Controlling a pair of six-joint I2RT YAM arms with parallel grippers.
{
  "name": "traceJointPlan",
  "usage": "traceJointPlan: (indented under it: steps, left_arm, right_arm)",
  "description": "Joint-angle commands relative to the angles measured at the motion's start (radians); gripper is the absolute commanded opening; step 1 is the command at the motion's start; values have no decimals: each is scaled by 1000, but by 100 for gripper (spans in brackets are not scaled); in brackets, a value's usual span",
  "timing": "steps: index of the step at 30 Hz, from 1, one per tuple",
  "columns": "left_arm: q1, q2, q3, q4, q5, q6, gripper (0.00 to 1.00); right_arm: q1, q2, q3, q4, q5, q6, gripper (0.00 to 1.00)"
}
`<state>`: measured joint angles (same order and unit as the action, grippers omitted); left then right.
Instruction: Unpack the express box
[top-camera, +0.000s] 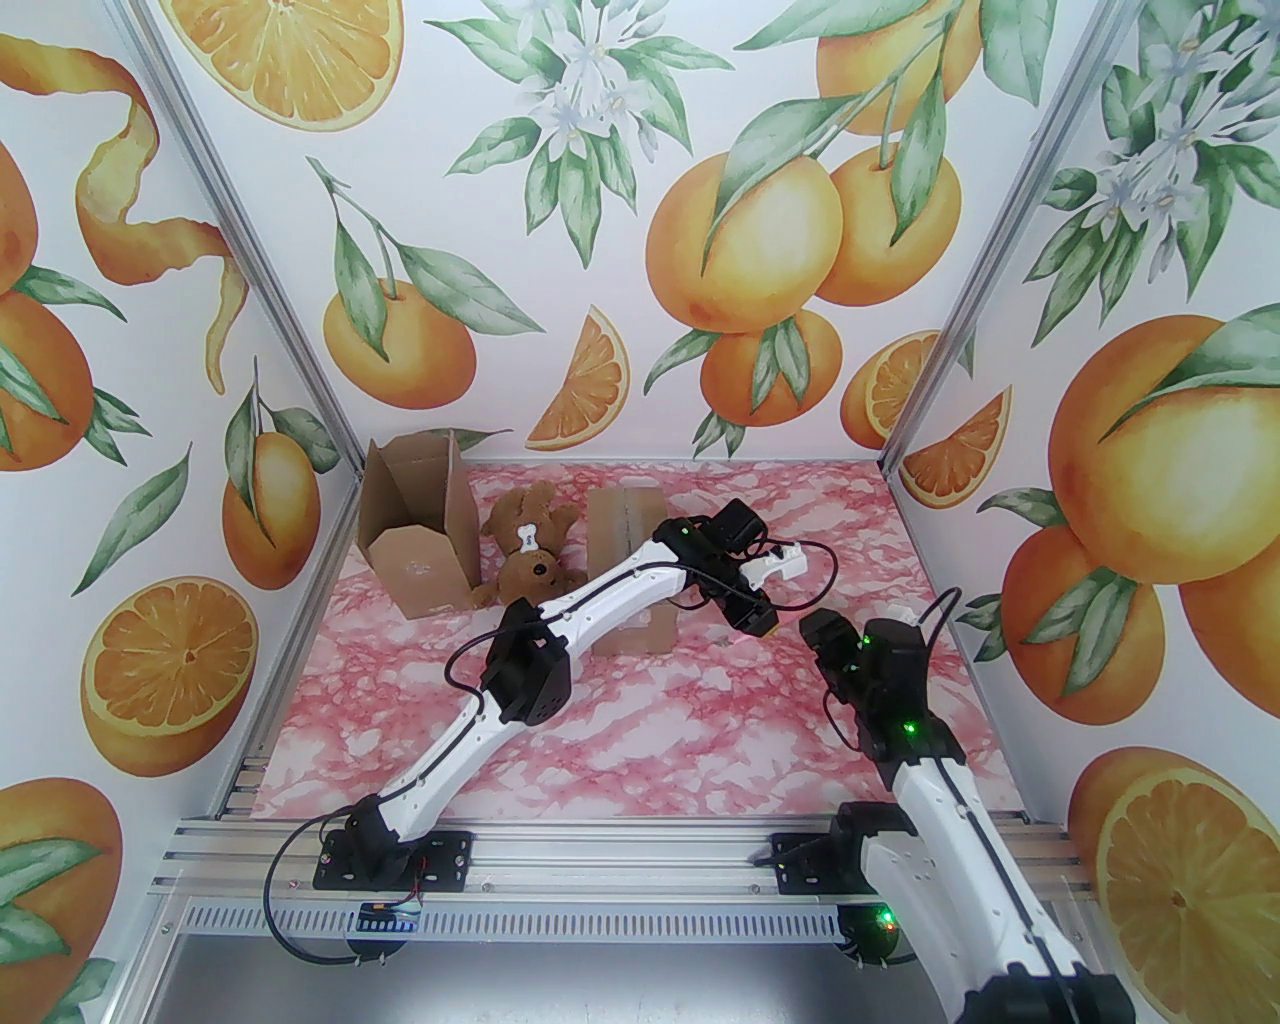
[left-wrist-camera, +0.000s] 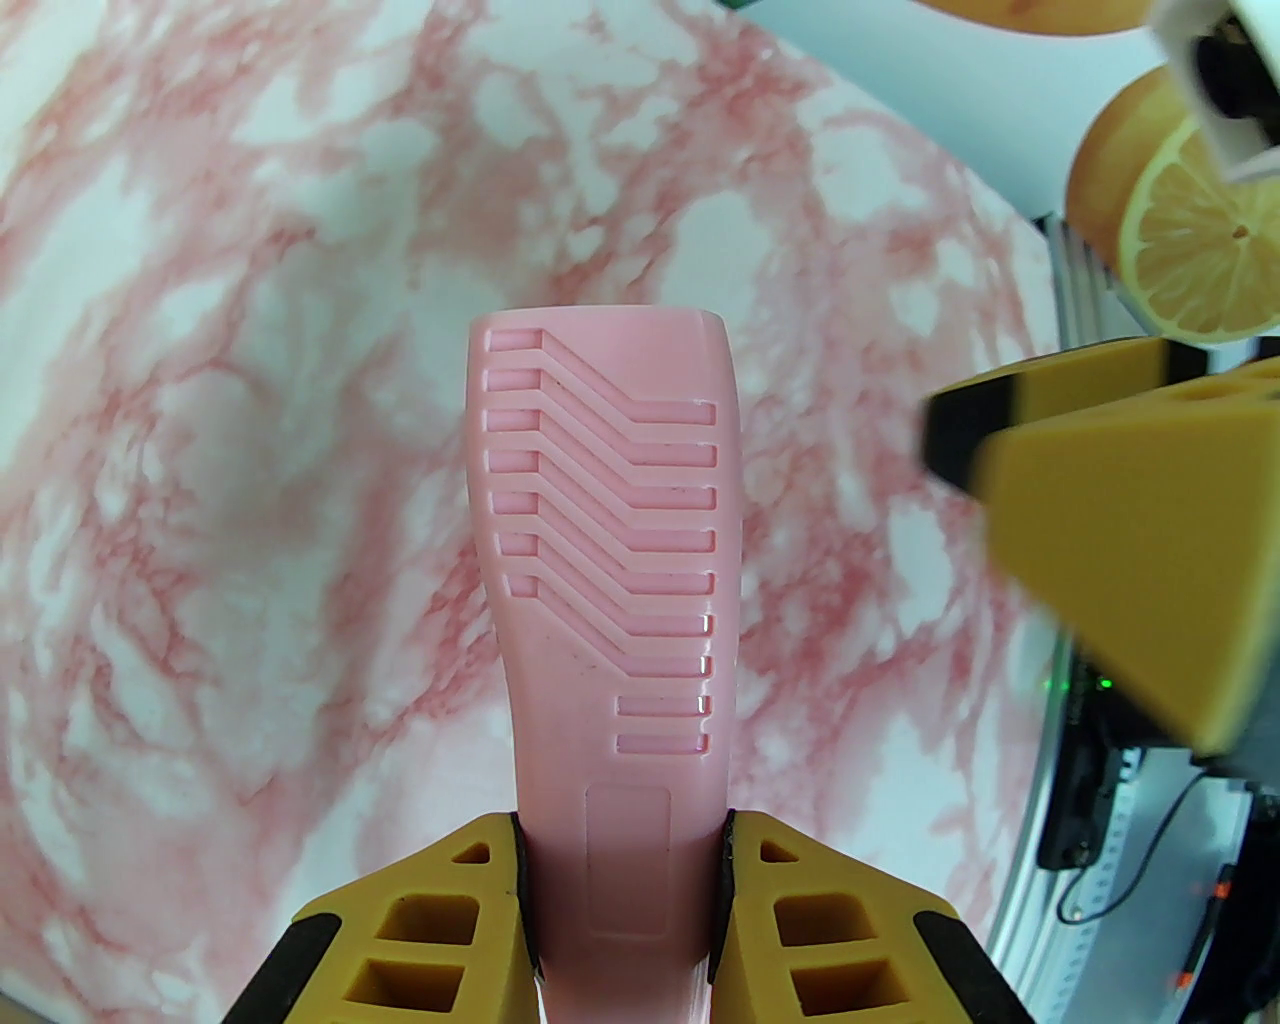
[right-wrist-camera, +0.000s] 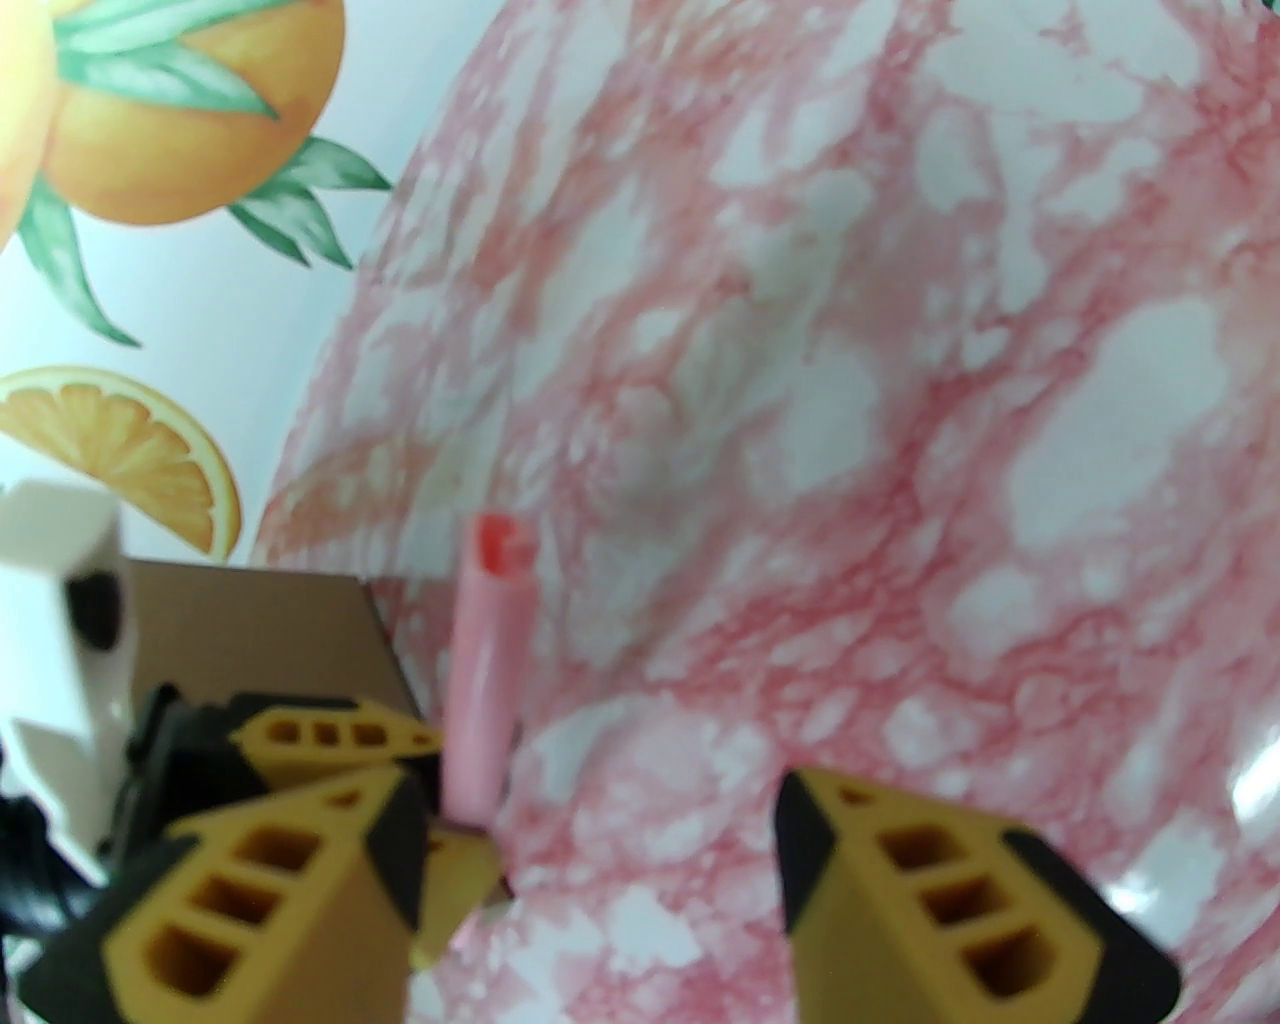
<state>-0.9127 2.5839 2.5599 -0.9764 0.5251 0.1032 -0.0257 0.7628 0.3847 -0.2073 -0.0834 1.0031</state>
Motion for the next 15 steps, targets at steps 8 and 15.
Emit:
traceJointPlan:
  steps: [8, 15]
  left_arm:
    - [-37, -105, -3, -16, 46, 16, 25]
    - [-44, -113, -4, -36, 50, 28, 24]
  right_arm:
    - [9, -3, -10, 141, 66, 32, 55]
    - [9, -48, -22, 175, 68, 45, 54]
